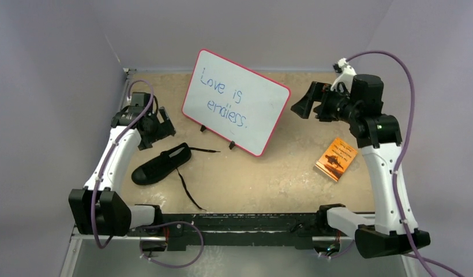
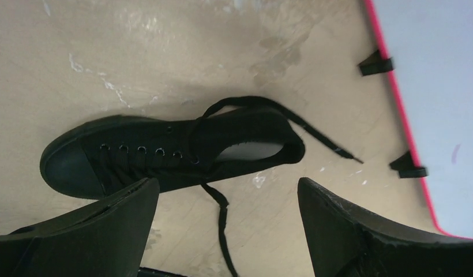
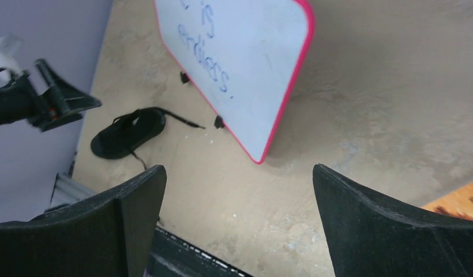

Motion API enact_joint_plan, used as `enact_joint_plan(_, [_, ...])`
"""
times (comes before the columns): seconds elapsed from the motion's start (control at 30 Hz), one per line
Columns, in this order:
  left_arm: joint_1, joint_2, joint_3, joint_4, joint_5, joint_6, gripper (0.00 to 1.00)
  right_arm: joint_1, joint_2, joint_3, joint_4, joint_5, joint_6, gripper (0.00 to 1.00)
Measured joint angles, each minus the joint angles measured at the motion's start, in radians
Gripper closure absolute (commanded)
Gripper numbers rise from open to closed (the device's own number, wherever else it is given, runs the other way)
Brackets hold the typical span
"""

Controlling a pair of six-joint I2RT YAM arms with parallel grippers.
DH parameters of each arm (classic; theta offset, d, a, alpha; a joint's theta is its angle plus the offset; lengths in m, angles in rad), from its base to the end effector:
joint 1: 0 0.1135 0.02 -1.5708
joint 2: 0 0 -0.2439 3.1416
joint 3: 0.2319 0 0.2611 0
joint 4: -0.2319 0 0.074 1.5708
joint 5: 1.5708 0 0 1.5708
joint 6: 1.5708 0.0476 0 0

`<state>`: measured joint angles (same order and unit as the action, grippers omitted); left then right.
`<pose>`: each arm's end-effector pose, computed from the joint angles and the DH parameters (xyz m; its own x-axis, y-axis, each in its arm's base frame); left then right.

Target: Tie the shoes

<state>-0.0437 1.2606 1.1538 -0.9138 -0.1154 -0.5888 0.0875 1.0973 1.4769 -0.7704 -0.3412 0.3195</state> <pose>0.2680 -0.0062 0.2750 -0.6989 -0.5216 -0.4893 -0.4869 0.8482 -0.2088 0.2302 0.0362 0.4352 -0.4829 0.2548 -0.8378 -0.2516 0.8760 0.4114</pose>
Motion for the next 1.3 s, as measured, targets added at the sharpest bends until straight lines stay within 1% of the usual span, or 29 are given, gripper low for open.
enact_joint_plan(0.1, [0.003,0.045,-0.032,-0.01,0.035,0.029,0.13,0.045,0.052,-0.002,0.018,-0.079,-0.022,0.01])
enact_joint_plan(0.13, [0.003,0.055,-0.045,-0.01,0.045,0.033,0.15,0.066,0.068,-0.002,0.021,-0.093,-0.03,0.01])
enact_joint_plan(0.2, [0.003,0.067,-0.076,-0.007,0.07,0.033,0.23,0.142,0.109,-0.002,0.021,-0.113,-0.053,0.01])
enact_joint_plan(0.3, [0.003,0.069,-0.114,0.002,0.094,0.012,0.38,0.235,0.158,-0.002,0.02,-0.133,-0.075,0.01])
enact_joint_plan(0.37, [-0.002,0.069,-0.13,0.021,0.103,-0.02,0.45,0.279,0.179,-0.002,0.021,-0.146,-0.079,0.01])
enact_joint_plan(0.47, [-0.043,0.069,-0.138,0.05,0.08,-0.074,0.58,0.315,0.182,-0.012,0.035,-0.151,-0.077,0.01])
enact_joint_plan(0.53, [-0.081,0.074,-0.138,0.069,0.064,-0.106,0.61,0.319,0.172,-0.018,0.046,-0.15,-0.074,0.01])
enact_joint_plan(0.67, [-0.139,0.137,-0.137,0.105,0.05,-0.158,0.61,0.319,0.141,-0.028,0.063,-0.146,-0.07,0.01])
enact_joint_plan(0.8, [-0.16,0.189,-0.137,0.154,0.055,-0.19,0.62,0.319,0.1,-0.045,0.067,-0.14,-0.07,0.01])
enact_joint_plan(0.9, [-0.163,0.195,-0.137,0.171,0.051,-0.208,0.63,0.319,0.076,-0.061,0.065,-0.132,-0.07,0.01])
enact_joint_plan(1.03, [-0.163,0.189,-0.137,0.195,0.024,-0.244,0.54,0.319,0.058,-0.079,0.064,-0.117,-0.068,0.01])
enact_joint_plan(1.17, [-0.163,0.146,-0.137,0.216,-0.002,-0.312,0.45,0.319,0.049,-0.088,0.061,-0.109,-0.065,0.01])
enact_joint_plan(1.3, [-0.163,0.127,-0.134,0.22,-0.028,-0.388,0.41,0.319,0.047,-0.09,0.062,-0.096,-0.058,0.01])
